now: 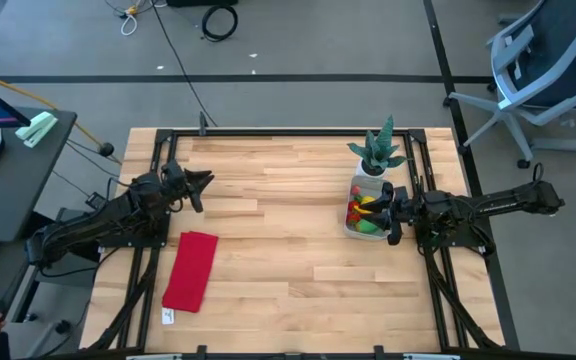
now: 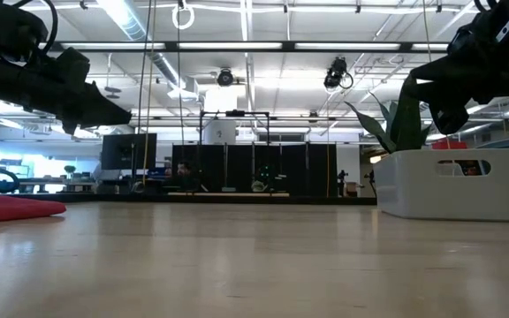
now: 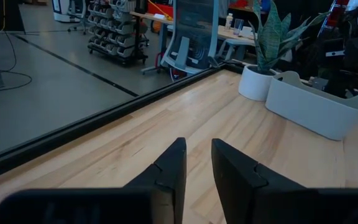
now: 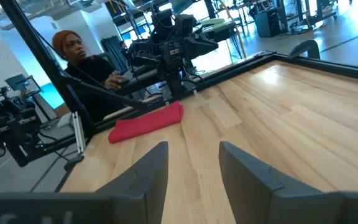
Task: Pick and placing Produce into tupperware
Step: Return to Home Position
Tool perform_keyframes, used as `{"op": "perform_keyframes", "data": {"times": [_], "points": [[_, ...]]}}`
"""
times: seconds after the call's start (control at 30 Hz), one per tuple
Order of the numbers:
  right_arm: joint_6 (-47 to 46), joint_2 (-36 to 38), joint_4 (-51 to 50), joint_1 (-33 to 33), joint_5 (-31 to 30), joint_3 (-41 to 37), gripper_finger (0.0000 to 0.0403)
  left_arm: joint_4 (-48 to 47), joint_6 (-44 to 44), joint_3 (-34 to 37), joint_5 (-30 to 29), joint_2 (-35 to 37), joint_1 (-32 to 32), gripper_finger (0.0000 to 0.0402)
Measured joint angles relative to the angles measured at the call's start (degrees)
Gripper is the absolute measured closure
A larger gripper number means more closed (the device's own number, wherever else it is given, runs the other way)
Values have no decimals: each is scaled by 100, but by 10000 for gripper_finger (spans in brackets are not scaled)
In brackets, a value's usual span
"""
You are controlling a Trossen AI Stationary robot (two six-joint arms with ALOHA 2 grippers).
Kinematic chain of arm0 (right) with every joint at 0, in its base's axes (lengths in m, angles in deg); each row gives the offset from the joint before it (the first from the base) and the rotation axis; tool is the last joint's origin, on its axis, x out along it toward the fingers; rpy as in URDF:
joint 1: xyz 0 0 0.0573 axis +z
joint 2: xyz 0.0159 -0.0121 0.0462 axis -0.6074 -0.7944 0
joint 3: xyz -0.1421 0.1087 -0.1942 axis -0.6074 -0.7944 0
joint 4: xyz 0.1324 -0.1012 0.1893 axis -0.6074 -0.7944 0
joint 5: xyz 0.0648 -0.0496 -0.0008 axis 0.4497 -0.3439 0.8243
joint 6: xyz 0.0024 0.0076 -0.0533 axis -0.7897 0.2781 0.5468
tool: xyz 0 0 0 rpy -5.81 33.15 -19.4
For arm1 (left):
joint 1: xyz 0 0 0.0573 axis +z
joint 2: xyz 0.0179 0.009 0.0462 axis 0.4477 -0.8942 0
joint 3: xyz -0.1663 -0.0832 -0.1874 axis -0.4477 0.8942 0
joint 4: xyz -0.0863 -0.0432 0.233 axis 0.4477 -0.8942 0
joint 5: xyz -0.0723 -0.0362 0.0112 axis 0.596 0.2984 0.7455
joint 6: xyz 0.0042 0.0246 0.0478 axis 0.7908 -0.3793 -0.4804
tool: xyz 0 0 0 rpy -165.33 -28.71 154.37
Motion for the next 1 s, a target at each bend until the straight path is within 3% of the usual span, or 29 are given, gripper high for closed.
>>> {"op": "perform_keyframes", "data": {"times": [1.0], "points": [[0,0,0,0,2,2,252,-1,0,-2,1,1,0,311]]}}
